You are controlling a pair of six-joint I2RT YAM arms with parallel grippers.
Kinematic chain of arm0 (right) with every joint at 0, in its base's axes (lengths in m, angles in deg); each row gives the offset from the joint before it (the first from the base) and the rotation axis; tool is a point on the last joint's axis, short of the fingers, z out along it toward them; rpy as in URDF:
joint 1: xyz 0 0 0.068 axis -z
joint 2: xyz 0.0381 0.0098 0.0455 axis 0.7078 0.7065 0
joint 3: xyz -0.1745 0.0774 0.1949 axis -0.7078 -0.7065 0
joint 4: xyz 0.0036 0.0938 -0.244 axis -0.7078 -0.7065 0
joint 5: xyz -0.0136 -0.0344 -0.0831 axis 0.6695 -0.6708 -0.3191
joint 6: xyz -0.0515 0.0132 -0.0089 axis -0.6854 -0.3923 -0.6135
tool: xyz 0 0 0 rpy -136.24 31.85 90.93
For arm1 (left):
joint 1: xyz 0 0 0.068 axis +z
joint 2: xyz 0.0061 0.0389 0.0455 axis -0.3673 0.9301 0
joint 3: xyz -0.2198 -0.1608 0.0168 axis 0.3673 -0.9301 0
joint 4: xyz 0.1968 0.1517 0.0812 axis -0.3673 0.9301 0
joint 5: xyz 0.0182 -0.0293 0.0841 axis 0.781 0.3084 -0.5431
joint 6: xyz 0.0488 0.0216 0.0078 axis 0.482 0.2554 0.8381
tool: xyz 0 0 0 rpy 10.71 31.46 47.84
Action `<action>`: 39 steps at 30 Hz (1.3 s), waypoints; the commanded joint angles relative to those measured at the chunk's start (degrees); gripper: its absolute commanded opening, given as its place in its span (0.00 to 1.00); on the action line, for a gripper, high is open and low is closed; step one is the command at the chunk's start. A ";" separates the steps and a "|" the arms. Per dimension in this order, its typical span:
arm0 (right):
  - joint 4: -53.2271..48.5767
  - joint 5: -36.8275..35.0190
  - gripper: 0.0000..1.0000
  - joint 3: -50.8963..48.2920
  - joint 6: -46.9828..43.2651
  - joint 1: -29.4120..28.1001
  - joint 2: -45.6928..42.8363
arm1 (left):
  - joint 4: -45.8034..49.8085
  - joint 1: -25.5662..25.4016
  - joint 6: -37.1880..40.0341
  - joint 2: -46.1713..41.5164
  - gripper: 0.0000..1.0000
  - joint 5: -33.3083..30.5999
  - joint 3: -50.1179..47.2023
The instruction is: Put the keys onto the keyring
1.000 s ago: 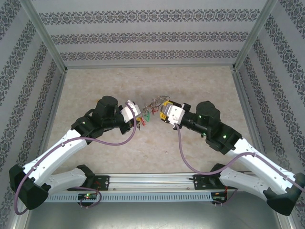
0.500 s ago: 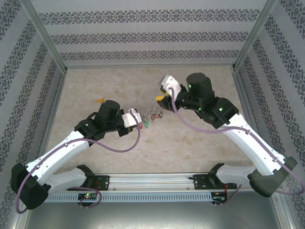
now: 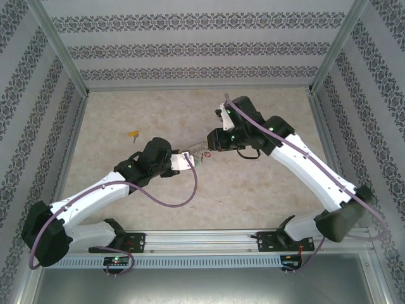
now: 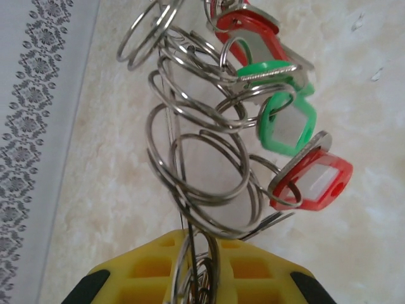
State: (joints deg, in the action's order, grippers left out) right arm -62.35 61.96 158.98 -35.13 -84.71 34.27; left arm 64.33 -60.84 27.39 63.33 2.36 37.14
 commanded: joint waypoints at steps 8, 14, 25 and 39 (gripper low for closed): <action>-11.63 -2.42 0.33 10.81 7.73 -3.61 11.66 | -13.80 -1.41 10.21 1.29 0.00 1.02 -2.14; -25.23 -12.69 0.36 20.50 6.67 -5.68 19.62 | -16.12 -1.44 11.48 3.01 0.00 2.34 -2.92; -13.28 -12.82 0.29 8.20 20.02 -5.37 10.16 | -16.13 -1.06 0.68 4.89 0.00 3.95 -1.52; 4.19 -11.96 0.19 -2.03 25.77 -6.05 4.67 | -10.49 4.67 -20.37 6.12 0.00 23.94 3.47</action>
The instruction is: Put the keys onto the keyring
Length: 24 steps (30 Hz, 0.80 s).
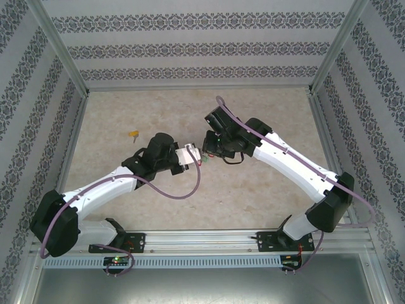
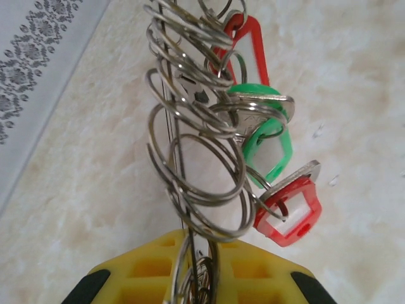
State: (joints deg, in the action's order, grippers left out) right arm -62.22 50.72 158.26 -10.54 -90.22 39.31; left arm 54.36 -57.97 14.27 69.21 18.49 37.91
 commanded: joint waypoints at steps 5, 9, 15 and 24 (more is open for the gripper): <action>-0.15 -4.50 0.22 1.44 -1.50 -0.22 1.46 | 0.43 2.49 -8.42 -0.17 0.00 10.00 3.24; 1.78 -3.33 0.23 1.41 -1.99 -0.86 2.16 | 1.39 2.67 -9.25 0.12 0.00 11.74 4.46; 2.48 -3.80 0.24 2.40 -2.93 -1.35 2.41 | 1.76 3.61 -12.04 1.27 0.00 14.25 5.42; 3.07 -3.13 0.21 1.44 -2.93 -0.96 1.64 | 2.59 5.23 -15.71 3.86 0.00 19.78 6.70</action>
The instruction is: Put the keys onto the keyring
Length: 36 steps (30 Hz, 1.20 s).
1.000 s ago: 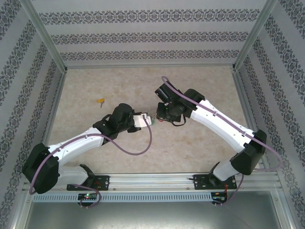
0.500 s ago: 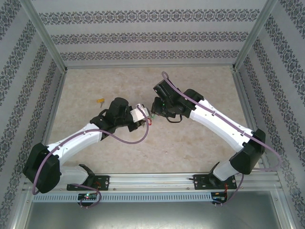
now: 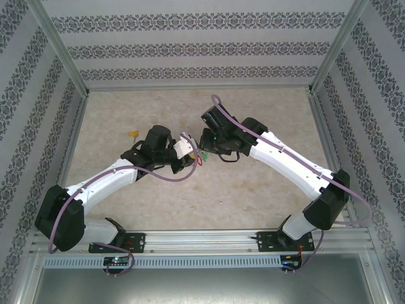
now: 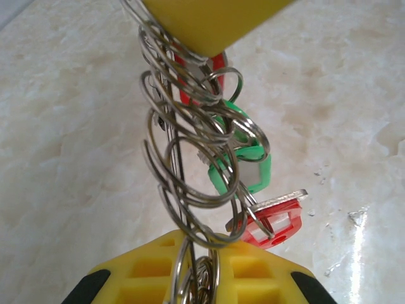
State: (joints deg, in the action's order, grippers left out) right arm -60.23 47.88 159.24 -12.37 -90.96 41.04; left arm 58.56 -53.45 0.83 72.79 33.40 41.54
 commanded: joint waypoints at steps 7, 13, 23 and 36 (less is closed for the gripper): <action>0.31 -0.97 0.20 0.54 -1.85 0.28 -1.07 | -1.95 2.33 -5.36 1.81 0.00 9.15 3.48; -0.90 -3.32 0.20 0.96 -1.95 0.19 -1.61 | -0.32 2.44 -5.03 2.56 0.00 9.50 4.48; 0.16 -3.35 0.20 2.70 -3.65 0.16 -0.48 | 1.11 2.46 -5.66 3.36 0.00 12.02 5.75; -1.93 -6.24 0.22 1.87 -9.17 0.55 -0.02 | 2.14 3.16 -7.67 5.60 0.00 15.93 7.84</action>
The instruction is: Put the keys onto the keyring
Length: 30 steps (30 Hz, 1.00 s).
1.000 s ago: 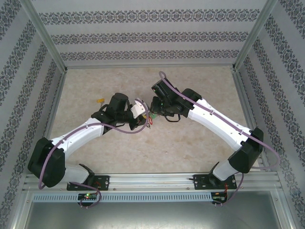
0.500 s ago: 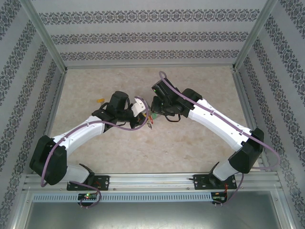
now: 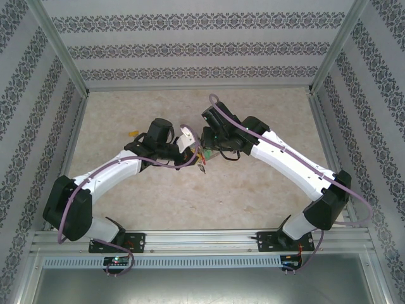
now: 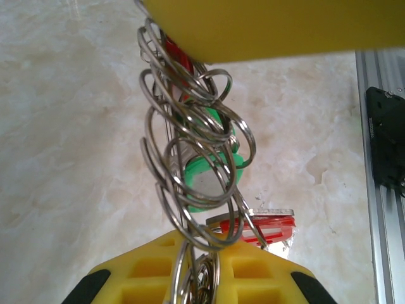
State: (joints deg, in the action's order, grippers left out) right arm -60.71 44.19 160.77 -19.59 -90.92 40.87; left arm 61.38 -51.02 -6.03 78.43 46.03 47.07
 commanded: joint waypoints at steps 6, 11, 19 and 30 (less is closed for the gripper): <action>-2.41 -4.60 0.21 0.03 -3.26 0.52 0.46 | -0.20 0.84 -0.80 -0.07 0.00 3.29 2.54; -1.69 -4.37 0.21 -0.71 -3.24 0.54 0.59 | -0.38 0.98 -1.11 -0.15 0.00 3.64 2.57; 1.92 -5.29 0.21 -3.19 -8.69 0.16 0.10 | -0.44 1.18 -1.18 -0.36 0.00 4.53 2.70; 1.67 -6.28 0.18 -4.76 -16.19 0.10 -0.25 | 1.60 1.30 -0.12 -0.79 0.00 2.51 3.23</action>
State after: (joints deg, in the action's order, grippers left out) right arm -56.51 41.52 156.95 -32.09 -90.96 40.87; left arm 64.66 -50.30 -7.02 78.80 46.32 47.50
